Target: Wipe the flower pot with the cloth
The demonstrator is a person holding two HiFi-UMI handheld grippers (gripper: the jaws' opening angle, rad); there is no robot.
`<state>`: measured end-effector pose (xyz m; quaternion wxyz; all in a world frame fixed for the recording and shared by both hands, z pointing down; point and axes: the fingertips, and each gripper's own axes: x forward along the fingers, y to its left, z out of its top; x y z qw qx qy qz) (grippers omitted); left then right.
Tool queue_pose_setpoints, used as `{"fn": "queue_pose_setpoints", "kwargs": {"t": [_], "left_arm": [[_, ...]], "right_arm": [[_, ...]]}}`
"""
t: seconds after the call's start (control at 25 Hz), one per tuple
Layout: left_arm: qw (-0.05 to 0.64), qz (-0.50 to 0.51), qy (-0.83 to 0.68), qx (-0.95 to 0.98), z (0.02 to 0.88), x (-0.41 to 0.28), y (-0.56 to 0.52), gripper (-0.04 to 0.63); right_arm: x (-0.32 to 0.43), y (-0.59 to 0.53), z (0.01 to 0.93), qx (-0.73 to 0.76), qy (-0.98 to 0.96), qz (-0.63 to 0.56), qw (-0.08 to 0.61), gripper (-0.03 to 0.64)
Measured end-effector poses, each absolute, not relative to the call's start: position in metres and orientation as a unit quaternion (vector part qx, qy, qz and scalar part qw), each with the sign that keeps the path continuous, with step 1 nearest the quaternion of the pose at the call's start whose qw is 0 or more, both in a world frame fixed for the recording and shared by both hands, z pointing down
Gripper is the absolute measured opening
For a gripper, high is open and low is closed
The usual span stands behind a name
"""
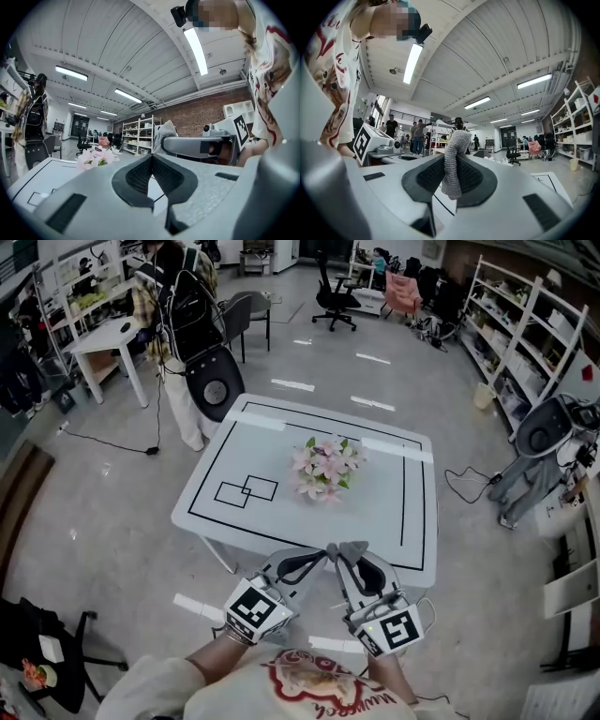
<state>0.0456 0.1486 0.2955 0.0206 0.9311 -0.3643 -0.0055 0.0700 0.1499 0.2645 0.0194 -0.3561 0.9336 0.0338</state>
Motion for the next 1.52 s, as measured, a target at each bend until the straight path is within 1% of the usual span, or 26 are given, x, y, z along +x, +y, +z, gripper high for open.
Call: {"fn": "queue_pose_setpoints", "kwargs": {"t": [0.16, 0.4, 0.8, 1.0, 1.2, 1.52], "left_arm": [[0.02, -0.016, -0.382, 0.924, 0.293, 0.059, 0.198, 0.003], [0.038, -0.019, -0.396, 0.917, 0.29, 0.079, 0.263, 0.003], [0.018, -0.013, -0.409, 0.912, 0.275, 0.079, 0.313, 0.003], [0.018, -0.016, -0.413, 0.911, 0.276, 0.067, 0.327, 0.003], [0.013, -0.014, -0.409, 0.913, 0.275, 0.049, 0.352, 0.003], [-0.001, -0.011, -0.392, 0.92, 0.272, -0.003, 0.415, 0.003]], "right_arm": [[0.086, 0.198, 0.266, -0.35, 0.936, 0.033, 0.022, 0.06], [0.106, 0.257, 0.262, -0.342, 0.939, 0.021, 0.03, 0.06], [0.101, 0.306, 0.258, -0.318, 0.947, 0.022, 0.036, 0.061], [0.093, 0.32, 0.265, -0.32, 0.947, 0.02, 0.022, 0.06], [0.079, 0.346, 0.264, -0.333, 0.943, 0.022, 0.023, 0.06], [0.027, 0.417, 0.262, -0.352, 0.935, 0.021, 0.027, 0.063]]}}
